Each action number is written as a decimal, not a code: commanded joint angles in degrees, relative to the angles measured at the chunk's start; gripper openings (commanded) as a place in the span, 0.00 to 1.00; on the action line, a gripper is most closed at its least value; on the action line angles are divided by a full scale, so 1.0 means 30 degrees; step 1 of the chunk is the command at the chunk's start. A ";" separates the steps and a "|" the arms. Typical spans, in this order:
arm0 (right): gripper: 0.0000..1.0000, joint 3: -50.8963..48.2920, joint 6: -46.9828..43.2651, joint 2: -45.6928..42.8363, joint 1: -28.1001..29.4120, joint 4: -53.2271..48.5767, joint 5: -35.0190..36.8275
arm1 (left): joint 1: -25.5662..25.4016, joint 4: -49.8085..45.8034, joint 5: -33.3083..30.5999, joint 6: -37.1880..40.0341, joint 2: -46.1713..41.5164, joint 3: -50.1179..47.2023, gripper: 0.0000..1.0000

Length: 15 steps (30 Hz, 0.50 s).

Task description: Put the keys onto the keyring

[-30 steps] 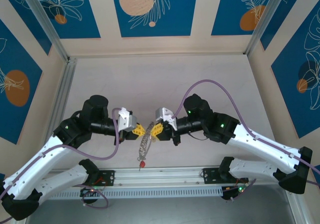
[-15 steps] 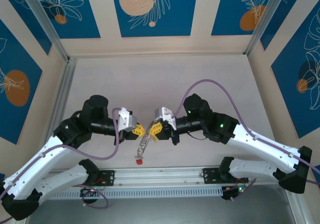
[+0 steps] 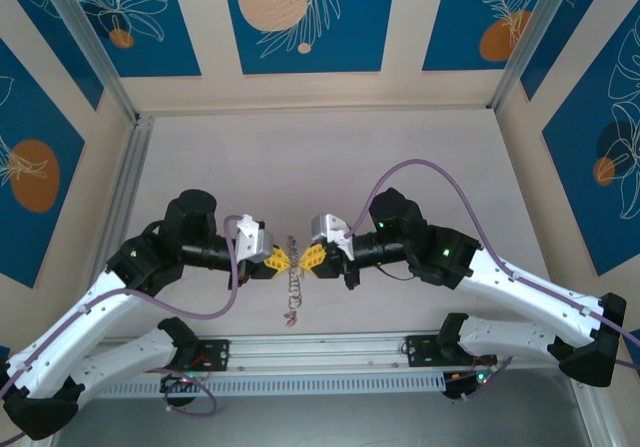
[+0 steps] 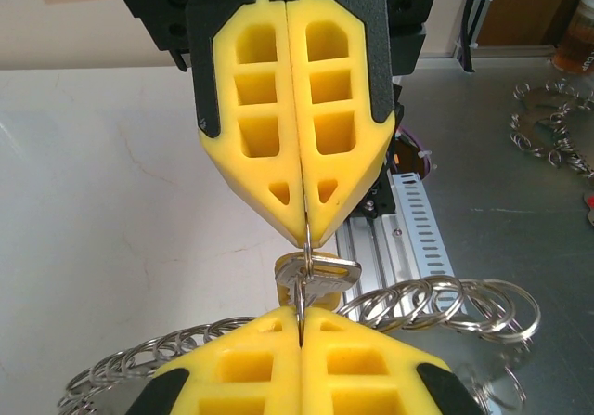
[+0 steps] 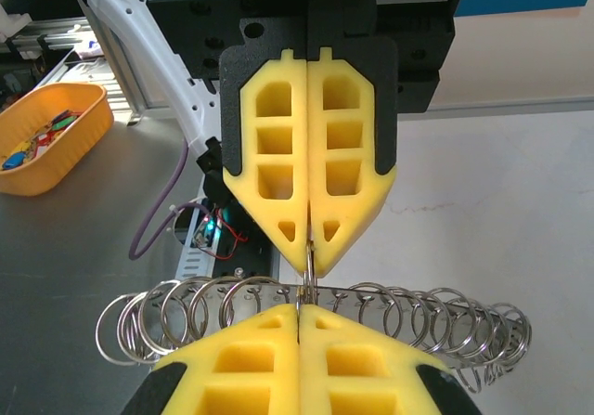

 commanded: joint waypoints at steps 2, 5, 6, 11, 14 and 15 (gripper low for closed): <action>0.00 0.0426 -0.0403 -0.0493 0.0157 -0.0130 0.0582 | 0.0156 0.0205 0.0856 0.0499 -0.0252 0.0409 0.00; 0.00 0.0428 -0.0456 -0.0484 0.0158 -0.0260 0.0670 | 0.0172 0.0233 0.0893 0.0477 -0.0248 0.0406 0.00; 0.00 0.0401 -0.0460 -0.0537 0.0158 -0.0247 0.0741 | 0.0171 0.0234 0.0879 0.0484 -0.0250 0.0433 0.00; 0.00 0.0280 -0.0456 -0.0752 0.0156 -0.0114 0.0825 | 0.0161 0.0289 0.0879 0.0426 -0.0235 0.0424 0.00; 0.00 0.0280 -0.0474 -0.0568 0.0143 -0.0093 0.0620 | 0.0146 0.0352 0.0909 0.0386 -0.0164 0.0439 0.00; 0.00 0.0260 -0.0485 -0.0516 0.0185 -0.0058 0.0564 | 0.0162 0.0352 0.0908 0.0386 -0.0161 0.0432 0.00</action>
